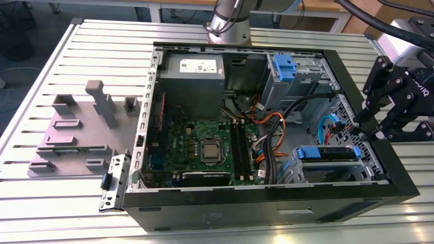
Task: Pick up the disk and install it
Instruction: 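Insert the first disk wire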
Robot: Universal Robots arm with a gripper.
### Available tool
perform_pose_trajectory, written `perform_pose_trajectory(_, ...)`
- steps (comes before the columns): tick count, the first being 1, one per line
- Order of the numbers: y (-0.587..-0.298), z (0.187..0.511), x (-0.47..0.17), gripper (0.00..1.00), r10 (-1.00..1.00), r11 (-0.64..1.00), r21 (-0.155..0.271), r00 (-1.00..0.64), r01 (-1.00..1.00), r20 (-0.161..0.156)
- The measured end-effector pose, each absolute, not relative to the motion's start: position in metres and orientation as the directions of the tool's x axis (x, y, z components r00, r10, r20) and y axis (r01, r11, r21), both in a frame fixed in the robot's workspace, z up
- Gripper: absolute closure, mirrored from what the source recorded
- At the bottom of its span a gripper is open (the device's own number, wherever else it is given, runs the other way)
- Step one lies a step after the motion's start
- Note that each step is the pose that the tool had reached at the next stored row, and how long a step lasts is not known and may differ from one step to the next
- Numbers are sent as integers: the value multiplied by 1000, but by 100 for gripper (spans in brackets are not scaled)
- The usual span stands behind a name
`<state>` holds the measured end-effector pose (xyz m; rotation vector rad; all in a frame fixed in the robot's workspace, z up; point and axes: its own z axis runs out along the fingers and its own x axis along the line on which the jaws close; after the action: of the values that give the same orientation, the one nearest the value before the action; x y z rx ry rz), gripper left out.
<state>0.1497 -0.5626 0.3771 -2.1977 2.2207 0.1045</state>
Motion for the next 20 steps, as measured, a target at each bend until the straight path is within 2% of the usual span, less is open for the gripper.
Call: perform_pose_trajectory(20, -557, 377, 153, 59, -998, 9, 37, -11, -999, -58)
